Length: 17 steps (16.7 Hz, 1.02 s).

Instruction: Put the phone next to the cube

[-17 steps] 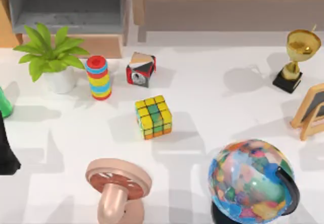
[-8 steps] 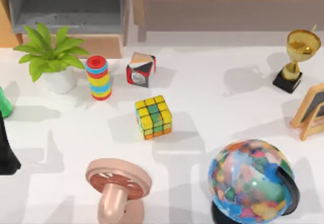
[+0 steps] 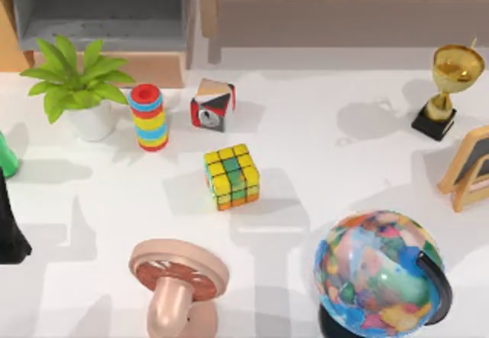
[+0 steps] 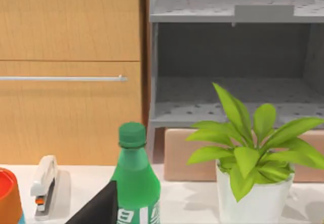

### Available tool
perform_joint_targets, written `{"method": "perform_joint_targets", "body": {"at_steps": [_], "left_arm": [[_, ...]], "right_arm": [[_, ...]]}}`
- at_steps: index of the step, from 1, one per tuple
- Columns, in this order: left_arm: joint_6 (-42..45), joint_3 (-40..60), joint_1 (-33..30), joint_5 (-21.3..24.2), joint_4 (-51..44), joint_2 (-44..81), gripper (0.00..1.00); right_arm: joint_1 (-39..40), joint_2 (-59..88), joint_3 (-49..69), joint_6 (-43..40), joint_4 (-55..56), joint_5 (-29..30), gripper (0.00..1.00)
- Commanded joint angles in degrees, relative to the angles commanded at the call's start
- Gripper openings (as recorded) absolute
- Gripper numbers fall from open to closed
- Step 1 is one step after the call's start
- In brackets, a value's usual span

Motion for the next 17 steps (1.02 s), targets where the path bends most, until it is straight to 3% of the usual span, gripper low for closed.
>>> {"method": "perform_joint_targets", "body": {"at_steps": [7, 17], "left_arm": [[0.0, 0.0, 0.0, 0.0, 0.0, 0.0, 1.0], [0.0, 0.0, 0.0, 0.0, 0.0, 0.0, 1.0]], "right_arm": [[-4.4, 19.9, 16.4, -10.4, -10.2, -0.3, 1.0], [-4.3, 22.3, 13.8, -10.5, -5.6, -0.2, 1.0]]}}
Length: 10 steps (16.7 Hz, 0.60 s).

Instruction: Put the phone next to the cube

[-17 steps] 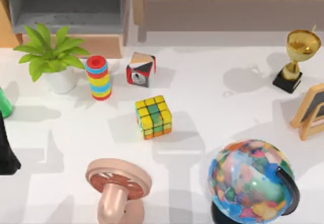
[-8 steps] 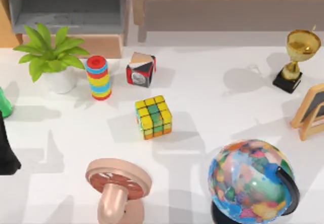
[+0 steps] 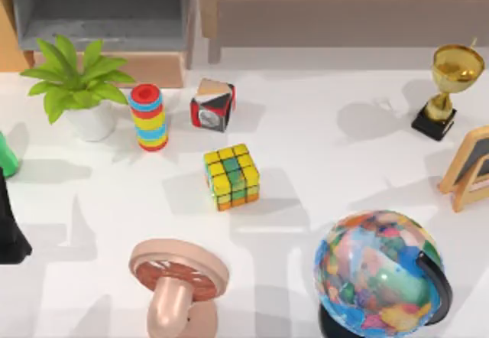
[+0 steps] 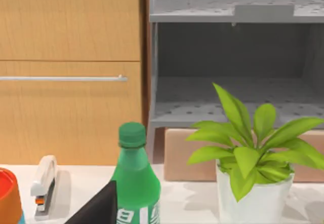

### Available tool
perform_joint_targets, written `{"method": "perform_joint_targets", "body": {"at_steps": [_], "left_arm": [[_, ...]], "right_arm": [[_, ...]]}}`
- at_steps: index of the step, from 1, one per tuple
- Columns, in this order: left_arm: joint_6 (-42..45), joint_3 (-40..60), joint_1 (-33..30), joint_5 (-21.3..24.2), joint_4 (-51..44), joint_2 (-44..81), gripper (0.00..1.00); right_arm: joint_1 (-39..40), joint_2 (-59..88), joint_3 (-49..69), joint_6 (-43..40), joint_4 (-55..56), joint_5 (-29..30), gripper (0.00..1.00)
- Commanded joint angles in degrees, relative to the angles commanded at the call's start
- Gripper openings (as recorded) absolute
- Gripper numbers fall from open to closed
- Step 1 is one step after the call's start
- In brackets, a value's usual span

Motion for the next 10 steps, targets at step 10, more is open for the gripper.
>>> {"method": "perform_joint_targets", "body": {"at_steps": [10], "left_arm": [[0.0, 0.0, 0.0, 0.0, 0.0, 0.0, 1.0]], "right_arm": [[0.0, 1.1, -1.5, 0.0, 2.6, 0.0, 0.7]]}}
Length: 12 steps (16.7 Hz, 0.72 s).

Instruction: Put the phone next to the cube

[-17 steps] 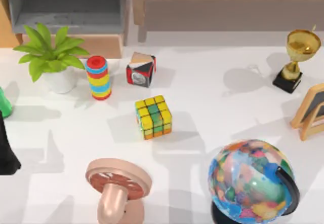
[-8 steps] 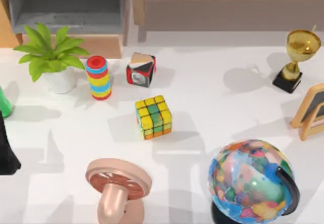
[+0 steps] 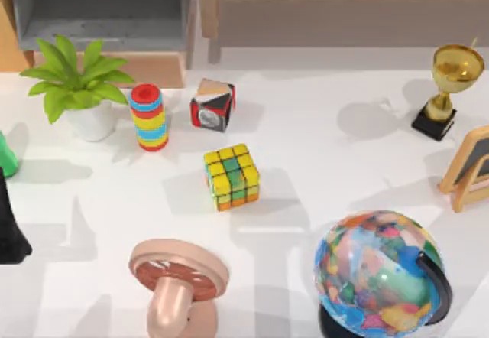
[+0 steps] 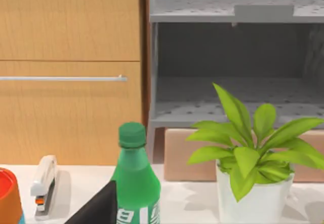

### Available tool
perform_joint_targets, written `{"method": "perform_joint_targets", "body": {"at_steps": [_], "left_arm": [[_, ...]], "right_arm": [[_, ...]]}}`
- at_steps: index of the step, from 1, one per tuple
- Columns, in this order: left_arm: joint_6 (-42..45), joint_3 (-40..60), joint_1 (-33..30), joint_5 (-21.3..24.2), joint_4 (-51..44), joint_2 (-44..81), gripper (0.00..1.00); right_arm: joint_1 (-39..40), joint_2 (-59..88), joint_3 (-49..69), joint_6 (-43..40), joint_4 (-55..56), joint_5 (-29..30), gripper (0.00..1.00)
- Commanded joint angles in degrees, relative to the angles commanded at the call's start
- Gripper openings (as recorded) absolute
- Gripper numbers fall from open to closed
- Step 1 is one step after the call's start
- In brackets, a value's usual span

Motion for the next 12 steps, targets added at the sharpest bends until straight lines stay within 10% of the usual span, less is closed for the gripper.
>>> {"method": "perform_joint_targets", "body": {"at_steps": [9, 12], "left_arm": [[0.0, 0.0, 0.0, 0.0, 0.0, 0.0, 1.0], [0.0, 0.0, 0.0, 0.0, 0.0, 0.0, 1.0]], "right_arm": [[0.0, 0.0, 0.0, 0.0, 0.0, 0.0, 0.02], [0.0, 0.0, 0.0, 0.0, 0.0, 0.0, 0.0]]}}
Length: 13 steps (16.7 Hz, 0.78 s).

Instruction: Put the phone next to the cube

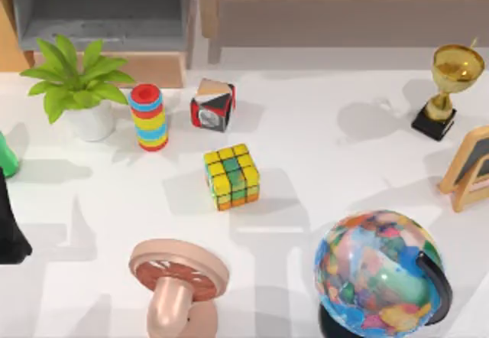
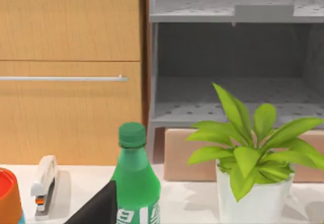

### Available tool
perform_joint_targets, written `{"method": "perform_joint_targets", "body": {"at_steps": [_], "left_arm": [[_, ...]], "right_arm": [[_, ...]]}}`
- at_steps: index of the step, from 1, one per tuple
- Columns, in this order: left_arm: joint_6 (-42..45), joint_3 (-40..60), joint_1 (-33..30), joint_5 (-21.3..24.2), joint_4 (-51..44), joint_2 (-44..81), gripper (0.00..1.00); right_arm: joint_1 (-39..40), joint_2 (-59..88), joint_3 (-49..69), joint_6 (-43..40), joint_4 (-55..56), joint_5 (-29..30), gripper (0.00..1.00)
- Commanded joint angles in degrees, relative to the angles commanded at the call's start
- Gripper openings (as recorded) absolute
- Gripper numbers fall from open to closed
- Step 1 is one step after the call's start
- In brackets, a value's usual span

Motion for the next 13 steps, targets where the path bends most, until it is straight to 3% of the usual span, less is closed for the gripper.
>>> {"method": "perform_joint_targets", "body": {"at_steps": [13], "left_arm": [[0.0, 0.0, 0.0, 0.0, 0.0, 0.0, 1.0]], "right_arm": [[0.1, -2.6, 2.3, 0.3, -4.5, -0.2, 0.0]]}}
